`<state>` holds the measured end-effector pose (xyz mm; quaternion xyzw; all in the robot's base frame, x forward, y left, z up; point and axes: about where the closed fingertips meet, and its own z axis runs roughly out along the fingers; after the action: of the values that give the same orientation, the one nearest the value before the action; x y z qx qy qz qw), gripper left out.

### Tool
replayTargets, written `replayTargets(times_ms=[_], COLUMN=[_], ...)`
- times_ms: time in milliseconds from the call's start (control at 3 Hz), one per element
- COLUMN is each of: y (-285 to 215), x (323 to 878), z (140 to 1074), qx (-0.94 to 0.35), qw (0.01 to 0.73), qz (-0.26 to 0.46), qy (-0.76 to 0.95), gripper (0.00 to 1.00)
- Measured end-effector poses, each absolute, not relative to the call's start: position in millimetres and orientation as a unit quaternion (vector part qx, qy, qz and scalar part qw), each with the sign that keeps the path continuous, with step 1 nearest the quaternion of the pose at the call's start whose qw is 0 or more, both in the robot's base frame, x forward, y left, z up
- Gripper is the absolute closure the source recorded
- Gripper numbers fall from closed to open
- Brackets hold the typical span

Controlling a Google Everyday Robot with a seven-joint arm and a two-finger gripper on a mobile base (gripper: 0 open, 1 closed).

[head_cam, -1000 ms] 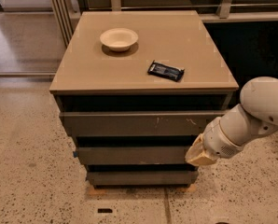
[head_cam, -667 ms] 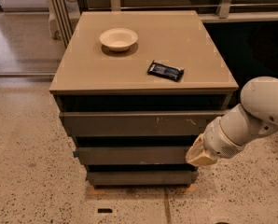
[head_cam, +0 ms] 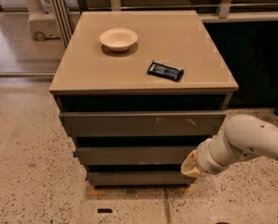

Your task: Open middle drawer

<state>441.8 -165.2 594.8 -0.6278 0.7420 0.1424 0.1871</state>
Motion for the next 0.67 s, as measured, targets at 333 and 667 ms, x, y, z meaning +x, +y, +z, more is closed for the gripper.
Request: replayTargets(times_ms=[333,667], y=[-158,-151], x=[475,499], z=[531,480], qx=[-0.622,-0.617], qw=[0.207,0.198], qz=[0.159,0.179], qy=[0.738,0.74], gripper=[0.77,0.54])
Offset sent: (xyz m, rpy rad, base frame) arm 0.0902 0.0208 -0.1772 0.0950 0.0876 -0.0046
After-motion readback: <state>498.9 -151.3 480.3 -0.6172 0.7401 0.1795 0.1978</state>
